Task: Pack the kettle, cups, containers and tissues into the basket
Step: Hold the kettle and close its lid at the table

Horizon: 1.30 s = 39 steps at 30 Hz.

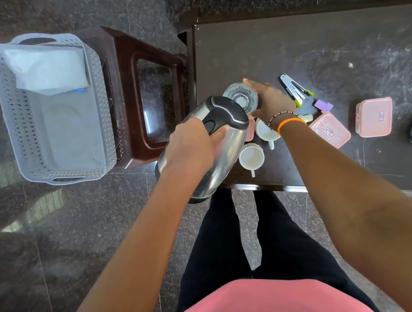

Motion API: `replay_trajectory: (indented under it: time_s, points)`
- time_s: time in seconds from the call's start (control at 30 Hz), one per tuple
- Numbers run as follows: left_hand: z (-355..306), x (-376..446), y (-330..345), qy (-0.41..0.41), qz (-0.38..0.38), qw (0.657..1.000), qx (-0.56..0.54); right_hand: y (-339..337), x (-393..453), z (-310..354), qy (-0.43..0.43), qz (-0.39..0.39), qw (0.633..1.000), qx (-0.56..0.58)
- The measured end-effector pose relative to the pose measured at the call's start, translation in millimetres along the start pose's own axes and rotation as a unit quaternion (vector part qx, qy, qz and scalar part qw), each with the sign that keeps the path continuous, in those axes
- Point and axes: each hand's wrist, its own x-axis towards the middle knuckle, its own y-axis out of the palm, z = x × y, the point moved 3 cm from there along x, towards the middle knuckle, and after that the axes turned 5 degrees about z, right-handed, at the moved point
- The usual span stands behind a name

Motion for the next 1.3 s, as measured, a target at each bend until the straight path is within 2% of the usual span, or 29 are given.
replay_trajectory:
  time_s: [0.9, 1.07, 1.3]
  points:
    - [9, 2, 4, 0.007, -0.006, 0.999, -0.033, 2, -1, 1, -0.001, -0.009, 1.000, -0.014]
    - [31, -3, 16, 0.054, -0.028, 0.997, -0.039, 2, -1, 2, -0.004, -0.012, 1.000, -0.020]
    - [61, -8, 30, 0.079, -0.036, 0.986, -0.145, 2, -2, 3, 0.004, -0.012, 1.000, -0.022]
